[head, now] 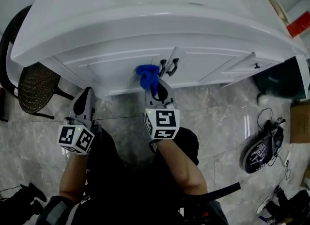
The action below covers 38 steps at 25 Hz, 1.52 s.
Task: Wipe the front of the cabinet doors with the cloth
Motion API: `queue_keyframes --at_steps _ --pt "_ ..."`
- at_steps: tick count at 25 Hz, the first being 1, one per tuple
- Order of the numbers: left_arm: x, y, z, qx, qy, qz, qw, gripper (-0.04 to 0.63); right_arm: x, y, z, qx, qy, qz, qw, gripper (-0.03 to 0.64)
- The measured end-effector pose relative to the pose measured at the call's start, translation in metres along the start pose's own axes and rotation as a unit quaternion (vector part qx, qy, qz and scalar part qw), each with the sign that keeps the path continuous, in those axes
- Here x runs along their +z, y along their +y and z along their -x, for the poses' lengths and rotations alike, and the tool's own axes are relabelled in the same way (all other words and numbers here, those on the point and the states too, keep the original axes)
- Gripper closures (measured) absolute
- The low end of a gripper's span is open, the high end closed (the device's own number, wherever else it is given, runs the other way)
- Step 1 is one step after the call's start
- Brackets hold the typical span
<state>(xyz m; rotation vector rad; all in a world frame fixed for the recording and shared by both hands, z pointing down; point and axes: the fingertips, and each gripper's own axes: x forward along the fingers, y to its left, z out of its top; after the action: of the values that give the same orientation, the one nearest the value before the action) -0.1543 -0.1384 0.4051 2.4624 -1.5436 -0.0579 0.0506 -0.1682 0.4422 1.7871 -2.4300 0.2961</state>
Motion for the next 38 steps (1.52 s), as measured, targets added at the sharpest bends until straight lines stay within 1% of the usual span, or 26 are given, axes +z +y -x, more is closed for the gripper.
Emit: queue_keyframes --at_steps 1,3,7,10,12,14,16,20,23,25,28,31,35,38 --pt "0.000 -0.008 -0.005 -0.010 0.001 0.000 0.9999 0.592 0.001 -0.012 0.006 -0.014 0.000 -0.005 1.000 0.565" --pt "-0.003 -0.022 -0.013 -0.027 0.004 0.007 0.9996 0.592 0.003 -0.025 0.019 -0.026 0.001 -0.007 1.000 0.565" --pt "-0.011 -0.040 -0.027 -0.050 0.011 0.024 0.9984 0.592 0.003 -0.027 0.033 -0.027 0.001 0.013 1.000 0.565" --pt "-0.012 -0.046 -0.029 -0.056 0.011 0.019 0.9982 0.592 0.002 -0.017 0.037 -0.003 -0.015 -0.001 1.000 0.565" --pt "-0.012 -0.043 -0.023 -0.050 0.009 0.010 0.9987 0.592 0.004 0.002 0.033 0.030 -0.029 -0.011 0.999 0.565" --pt "-0.010 -0.032 -0.012 -0.035 0.008 0.002 0.9994 0.592 0.003 0.034 0.024 0.077 -0.036 -0.010 0.996 0.565" --pt "-0.006 -0.014 0.003 -0.009 0.008 -0.001 0.9999 0.592 0.002 0.075 0.014 0.131 -0.036 -0.001 0.991 0.565" --pt "0.010 0.025 0.039 0.052 -0.004 0.000 0.9986 0.592 0.001 0.158 -0.002 0.227 -0.043 0.020 0.973 0.565" --pt "0.014 0.048 0.066 0.095 -0.006 0.000 0.9955 0.592 -0.010 0.203 -0.016 0.273 -0.040 0.029 0.961 0.565" --pt "0.012 0.056 0.081 0.116 -0.006 0.001 0.9932 0.592 -0.024 0.220 -0.028 0.287 -0.029 0.047 0.956 0.565" --pt "0.010 0.059 0.092 0.130 -0.006 -0.006 0.9915 0.592 -0.050 0.218 -0.048 0.280 -0.006 0.066 0.958 0.565" --pt "0.006 0.059 0.087 0.129 0.002 -0.013 0.9915 0.592 -0.067 0.191 -0.056 0.249 0.020 0.071 0.966 0.565" --pt "-0.008 0.050 0.061 0.105 0.017 -0.003 0.9943 0.592 -0.070 0.135 -0.055 0.185 0.028 0.061 0.980 0.565" --pt "-0.025 0.032 0.033 0.074 0.033 -0.007 0.9967 0.592 -0.077 0.087 -0.047 0.130 0.029 0.063 0.989 0.565"
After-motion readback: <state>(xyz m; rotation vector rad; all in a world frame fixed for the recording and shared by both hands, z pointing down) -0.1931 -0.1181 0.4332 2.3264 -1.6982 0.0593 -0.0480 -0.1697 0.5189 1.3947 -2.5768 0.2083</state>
